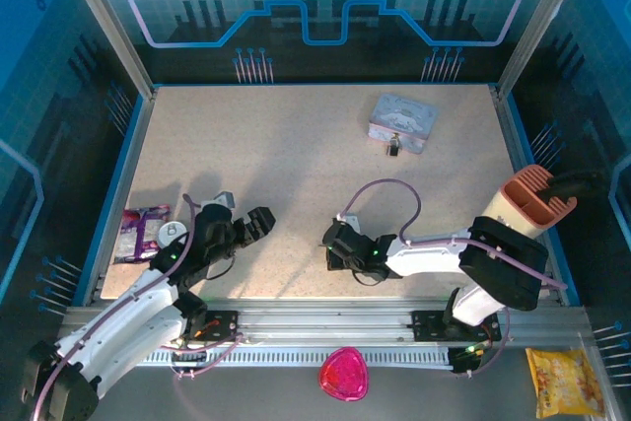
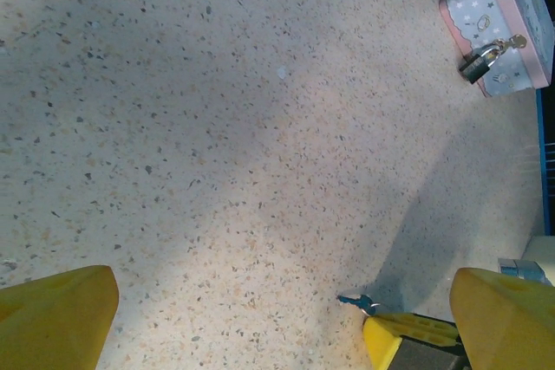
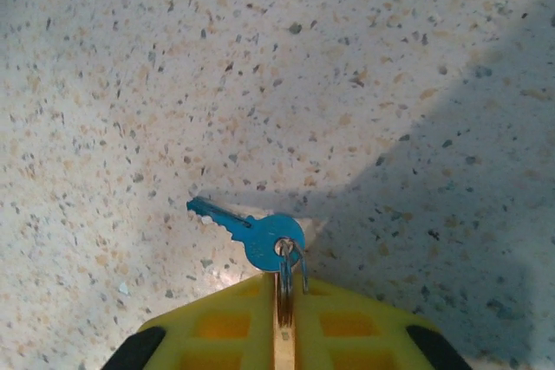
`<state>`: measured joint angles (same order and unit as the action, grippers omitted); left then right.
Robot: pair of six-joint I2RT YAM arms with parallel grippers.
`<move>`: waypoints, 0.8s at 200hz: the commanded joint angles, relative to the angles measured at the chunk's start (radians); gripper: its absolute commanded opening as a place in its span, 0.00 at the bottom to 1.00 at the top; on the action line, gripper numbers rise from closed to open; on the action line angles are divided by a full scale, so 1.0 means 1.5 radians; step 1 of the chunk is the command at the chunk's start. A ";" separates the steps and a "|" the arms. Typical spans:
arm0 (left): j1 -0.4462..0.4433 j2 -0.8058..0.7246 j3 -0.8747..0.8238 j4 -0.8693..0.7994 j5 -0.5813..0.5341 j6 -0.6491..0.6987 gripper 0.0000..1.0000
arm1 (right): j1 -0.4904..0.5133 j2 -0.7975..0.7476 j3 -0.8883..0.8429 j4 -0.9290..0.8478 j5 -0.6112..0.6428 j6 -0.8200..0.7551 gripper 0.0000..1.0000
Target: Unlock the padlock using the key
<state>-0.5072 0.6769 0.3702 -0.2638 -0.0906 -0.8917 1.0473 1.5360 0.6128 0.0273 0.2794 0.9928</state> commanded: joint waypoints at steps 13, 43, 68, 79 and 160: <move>-0.004 -0.022 -0.002 -0.035 -0.033 0.007 0.99 | -0.054 -0.024 -0.036 0.057 -0.093 0.027 0.21; -0.003 -0.029 -0.002 -0.039 -0.040 0.011 0.99 | -0.070 -0.028 -0.022 0.032 -0.108 0.024 0.26; -0.003 -0.029 -0.001 -0.040 -0.042 0.010 0.99 | -0.071 -0.020 0.005 -0.019 -0.097 0.021 0.31; -0.003 -0.029 -0.002 -0.040 -0.043 0.009 0.99 | -0.071 -0.016 0.017 -0.036 -0.089 0.016 0.32; -0.003 -0.040 -0.002 -0.048 -0.050 0.014 0.99 | -0.039 0.062 0.140 -0.212 -0.023 -0.011 0.33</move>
<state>-0.5072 0.6319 0.3702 -0.3096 -0.1432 -0.8883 0.9627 1.5856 0.7502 -0.1291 0.1734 0.9863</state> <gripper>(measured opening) 0.992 0.327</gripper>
